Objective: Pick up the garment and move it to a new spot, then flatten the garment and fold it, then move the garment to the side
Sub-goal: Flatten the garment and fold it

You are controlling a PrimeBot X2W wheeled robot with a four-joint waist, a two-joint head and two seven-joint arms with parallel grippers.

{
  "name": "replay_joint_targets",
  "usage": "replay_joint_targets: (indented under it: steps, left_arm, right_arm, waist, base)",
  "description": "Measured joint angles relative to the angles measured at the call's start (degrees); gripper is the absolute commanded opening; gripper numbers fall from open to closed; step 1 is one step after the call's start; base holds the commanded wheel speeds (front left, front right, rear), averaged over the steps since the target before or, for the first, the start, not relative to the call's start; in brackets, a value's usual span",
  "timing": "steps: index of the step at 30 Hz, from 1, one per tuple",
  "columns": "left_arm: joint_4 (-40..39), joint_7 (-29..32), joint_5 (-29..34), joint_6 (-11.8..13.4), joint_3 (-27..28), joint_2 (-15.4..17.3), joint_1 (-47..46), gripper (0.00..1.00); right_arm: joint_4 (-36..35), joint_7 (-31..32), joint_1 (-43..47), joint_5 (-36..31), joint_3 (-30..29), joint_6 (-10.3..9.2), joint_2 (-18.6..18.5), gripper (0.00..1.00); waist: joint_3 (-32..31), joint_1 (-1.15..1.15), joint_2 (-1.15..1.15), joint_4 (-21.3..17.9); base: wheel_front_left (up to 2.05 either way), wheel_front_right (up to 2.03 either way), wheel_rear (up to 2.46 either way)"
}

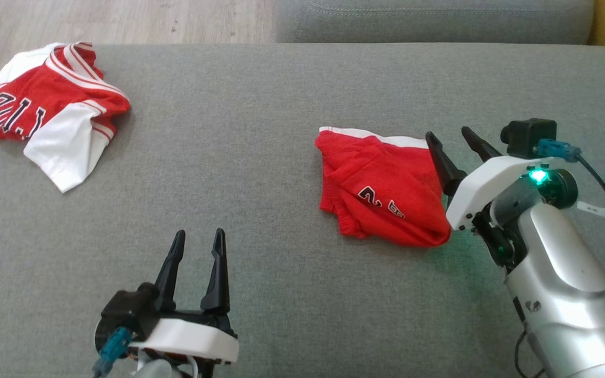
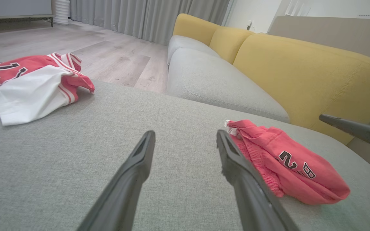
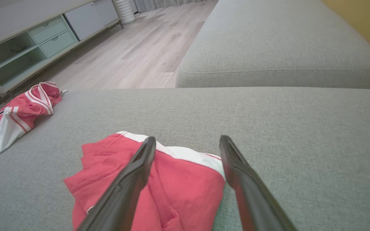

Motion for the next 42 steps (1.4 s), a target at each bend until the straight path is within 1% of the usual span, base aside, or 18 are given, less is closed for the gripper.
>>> replay_joint_targets:
  steps: [8, 13, 14, 15, 16, 17, 18, 25, 29, 37, 42]
  left_arm:
    - [0.0, 0.0, 0.0, 0.0, -0.1, 0.0, -0.4, 1.0]
    - [0.0, 0.1, 0.0, 0.0, -0.2, 0.0, -1.3, 1.0]
    - [0.0, 0.1, 0.0, 0.0, -0.2, 0.0, -1.4, 1.0]
    - [0.1, 0.1, 0.0, -0.1, -0.2, 0.0, -1.6, 1.0]
    - [0.2, 0.1, 0.0, -0.1, -0.2, 0.0, -1.9, 1.0]
    - [0.2, 0.1, 0.0, -0.1, -0.2, 0.0, -2.1, 1.0]
    - [0.2, 0.1, 0.0, -0.1, -0.2, 0.0, -2.2, 1.0]
    - [0.4, 0.1, 0.0, -0.5, -0.2, -0.3, -2.2, 1.0]
    - [0.6, 0.1, 0.0, -0.6, -0.2, -0.5, -2.2, 1.0]
    - [1.4, 0.1, 0.2, -1.0, 0.1, -1.2, -3.1, 1.0]
    - [1.4, 0.1, 0.4, -1.0, 0.2, -1.2, -3.1, 1.0]
  right_arm:
    - [2.9, 0.1, -0.2, -0.3, -0.5, 0.0, -0.1, 1.0]
    - [6.4, 0.3, -1.0, -2.1, 0.3, 0.0, -2.2, 1.0]
    - [7.3, 0.5, -1.4, -2.1, 0.7, 0.0, -2.6, 0.84]
    - [7.8, 0.5, -1.9, -2.1, 1.5, 0.0, -3.2, 0.5]
    - [8.2, 0.5, -2.4, -2.1, 2.3, 0.0, -3.5, 0.21]
    - [8.6, 0.5, -2.9, -2.1, 3.3, 0.0, -3.9, 0.04]
    - [8.8, 0.5, -3.4, -1.8, 4.2, 0.0, -4.1, 0.0]
    - [10.2, 0.6, -5.1, 2.2, 11.3, 0.0, -6.3, 0.0]
    - [9.6, 0.6, -5.1, 6.1, 16.3, 0.0, -7.2, 0.0]
    - [2.9, -0.2, -5.3, 16.3, 27.8, 0.0, -9.7, 0.0]
    - [-1.3, -1.2, -6.4, 20.2, 34.5, 0.0, -11.1, 0.0]
  waist:
    - [1.3, 0.0, 0.0, 1.0]
    - [2.7, 0.0, 0.0, 2.4]
    - [3.0, 0.0, 0.0, 2.7]
    - [3.2, 0.0, 0.0, 2.9]
    - [3.5, 0.0, 0.0, 3.2]
    - [3.8, 0.0, 0.0, 3.5]
    - [4.0, 0.01, 0.0, 3.7]
    - [4.9, 0.0, 0.0, 4.8]
    - [5.2, 0.0, 0.0, 5.0]
    - [5.1, 0.0, 0.0, 4.8]
    - [4.9, 0.0, 0.0, 4.4]
  base:
    - [0.0, 0.0, 0.0]
    - [0.0, 0.0, 0.0]
    - [0.0, 0.0, 0.0]
    - [0.0, 0.0, 0.0]
    - [0.0, 0.0, 0.0]
    - [0.0, 0.0, 0.0]
    - [0.0, 0.0, 0.0]
    - [0.0, 0.0, 0.0]
    - [0.0, 0.0, 0.0]
    - [0.0, 0.0, 0.0]
    - [0.0, 0.0, 0.0]
